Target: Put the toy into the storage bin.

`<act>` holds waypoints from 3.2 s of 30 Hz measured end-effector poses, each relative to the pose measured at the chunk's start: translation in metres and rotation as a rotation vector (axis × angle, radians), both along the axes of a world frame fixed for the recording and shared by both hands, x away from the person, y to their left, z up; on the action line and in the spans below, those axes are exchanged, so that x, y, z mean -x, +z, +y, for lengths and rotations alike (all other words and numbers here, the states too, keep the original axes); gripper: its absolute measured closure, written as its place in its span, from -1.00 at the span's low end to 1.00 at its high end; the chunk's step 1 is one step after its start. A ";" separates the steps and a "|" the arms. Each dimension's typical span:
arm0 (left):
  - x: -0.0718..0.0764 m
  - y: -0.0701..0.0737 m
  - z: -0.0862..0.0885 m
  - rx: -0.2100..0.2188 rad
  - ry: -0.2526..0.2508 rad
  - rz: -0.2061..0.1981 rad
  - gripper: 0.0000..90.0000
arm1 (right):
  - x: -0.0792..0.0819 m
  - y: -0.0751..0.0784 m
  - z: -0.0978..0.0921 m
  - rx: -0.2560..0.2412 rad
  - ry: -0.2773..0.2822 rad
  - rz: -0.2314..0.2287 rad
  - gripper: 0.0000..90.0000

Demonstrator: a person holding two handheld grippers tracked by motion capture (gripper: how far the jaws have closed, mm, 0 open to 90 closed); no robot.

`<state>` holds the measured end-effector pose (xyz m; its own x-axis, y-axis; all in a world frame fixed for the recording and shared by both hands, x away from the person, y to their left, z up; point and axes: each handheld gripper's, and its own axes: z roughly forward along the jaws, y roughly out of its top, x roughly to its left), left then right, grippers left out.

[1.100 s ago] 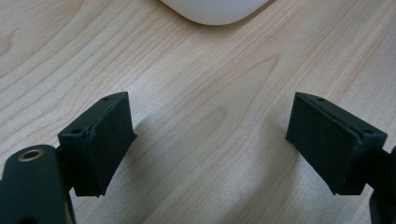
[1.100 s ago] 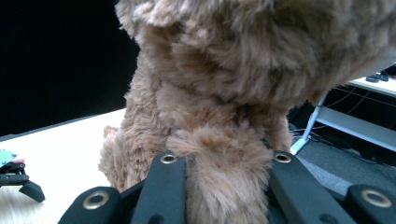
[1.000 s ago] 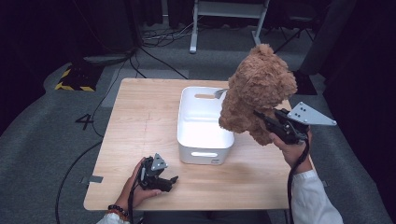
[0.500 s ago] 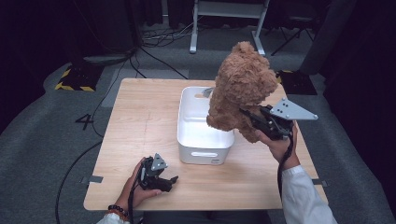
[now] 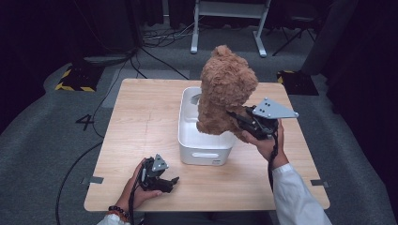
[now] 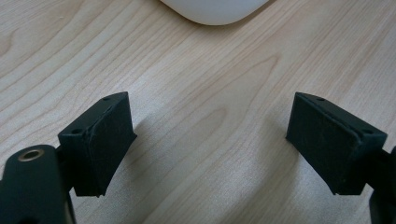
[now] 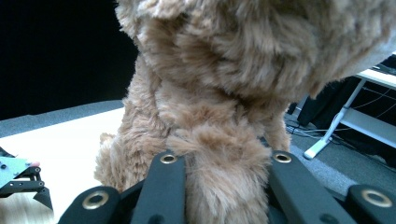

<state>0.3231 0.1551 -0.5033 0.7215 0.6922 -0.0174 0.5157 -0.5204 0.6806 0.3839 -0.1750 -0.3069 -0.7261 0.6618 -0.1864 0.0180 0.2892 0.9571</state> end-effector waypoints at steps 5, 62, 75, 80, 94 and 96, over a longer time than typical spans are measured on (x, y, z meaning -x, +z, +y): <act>0.000 0.000 0.000 0.001 0.000 0.001 -0.67 | -0.004 -0.005 0.010 0.013 0.011 0.023 0.70; 0.000 0.000 0.000 0.002 -0.001 0.000 -0.67 | -0.027 -0.049 0.072 0.294 0.136 0.252 0.51; 0.000 0.000 0.000 0.002 -0.001 0.000 -0.67 | -0.034 -0.058 0.068 0.342 0.155 0.360 0.48; 0.000 0.000 0.000 0.002 -0.001 0.001 -0.67 | -0.033 -0.058 0.066 0.327 0.158 0.368 0.45; 0.000 0.000 0.000 0.002 -0.001 0.000 -0.67 | -0.030 -0.063 0.057 0.296 0.188 0.382 0.35; 0.000 0.000 0.000 0.002 -0.001 0.000 -0.67 | -0.028 -0.062 0.055 0.287 0.192 0.380 0.33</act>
<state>0.3230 0.1550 -0.5034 0.7220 0.6916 -0.0188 0.5154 -0.5196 0.6814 0.4120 -0.1197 -0.3691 -0.8811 0.4712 -0.0403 0.2701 0.5714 0.7749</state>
